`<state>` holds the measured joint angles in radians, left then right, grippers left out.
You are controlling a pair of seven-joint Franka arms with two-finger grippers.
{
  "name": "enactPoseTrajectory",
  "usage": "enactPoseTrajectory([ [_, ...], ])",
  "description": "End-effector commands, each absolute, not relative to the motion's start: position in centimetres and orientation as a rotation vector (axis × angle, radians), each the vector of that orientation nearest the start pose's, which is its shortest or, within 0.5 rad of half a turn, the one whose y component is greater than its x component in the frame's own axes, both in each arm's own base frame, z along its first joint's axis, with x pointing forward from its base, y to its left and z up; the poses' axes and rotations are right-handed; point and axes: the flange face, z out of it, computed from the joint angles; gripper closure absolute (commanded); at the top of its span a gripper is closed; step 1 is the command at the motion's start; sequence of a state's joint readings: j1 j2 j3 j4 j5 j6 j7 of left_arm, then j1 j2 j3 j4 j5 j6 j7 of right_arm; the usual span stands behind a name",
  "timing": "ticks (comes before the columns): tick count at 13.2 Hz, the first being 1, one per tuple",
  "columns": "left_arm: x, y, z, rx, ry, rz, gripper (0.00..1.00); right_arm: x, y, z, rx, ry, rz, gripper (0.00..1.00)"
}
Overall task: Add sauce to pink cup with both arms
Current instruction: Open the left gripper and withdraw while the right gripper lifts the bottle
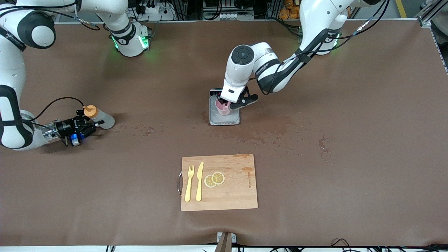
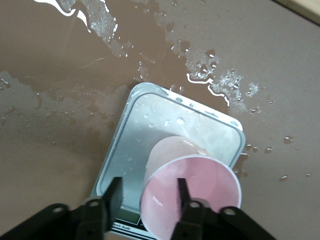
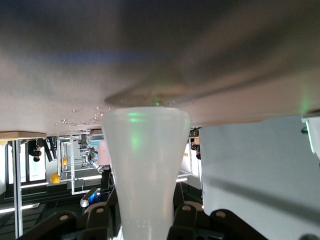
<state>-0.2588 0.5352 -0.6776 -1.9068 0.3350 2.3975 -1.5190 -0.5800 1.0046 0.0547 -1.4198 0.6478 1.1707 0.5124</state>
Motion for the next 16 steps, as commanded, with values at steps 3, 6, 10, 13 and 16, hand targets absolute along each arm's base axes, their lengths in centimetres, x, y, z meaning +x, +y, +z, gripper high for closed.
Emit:
enactPoseTrajectory([
  [3,43.5,-47.5,31.3,-3.168,-0.782,-0.042,0.00,55.4,-22.5,14.3,-1.633,1.160,1.459,0.64],
  [6,46.0,-46.6,36.8,-3.081,-0.826,-0.103,0.00,56.5,-22.5,17.0,-1.663,1.228,1.457,0.64],
  [10,53.0,-41.1,43.5,-3.026,-0.884,-0.140,0.00,57.3,-21.9,19.3,-1.719,1.270,1.462,0.64],
  [13,57.5,-35.0,45.6,-3.049,-0.734,-0.145,0.00,58.7,-20.5,22.6,-1.799,1.346,1.476,0.64],
  [16,59.4,-30.1,47.3,-3.029,-0.703,-0.132,0.00,59.8,-20.2,24.8,-1.857,1.382,1.477,0.64],
])
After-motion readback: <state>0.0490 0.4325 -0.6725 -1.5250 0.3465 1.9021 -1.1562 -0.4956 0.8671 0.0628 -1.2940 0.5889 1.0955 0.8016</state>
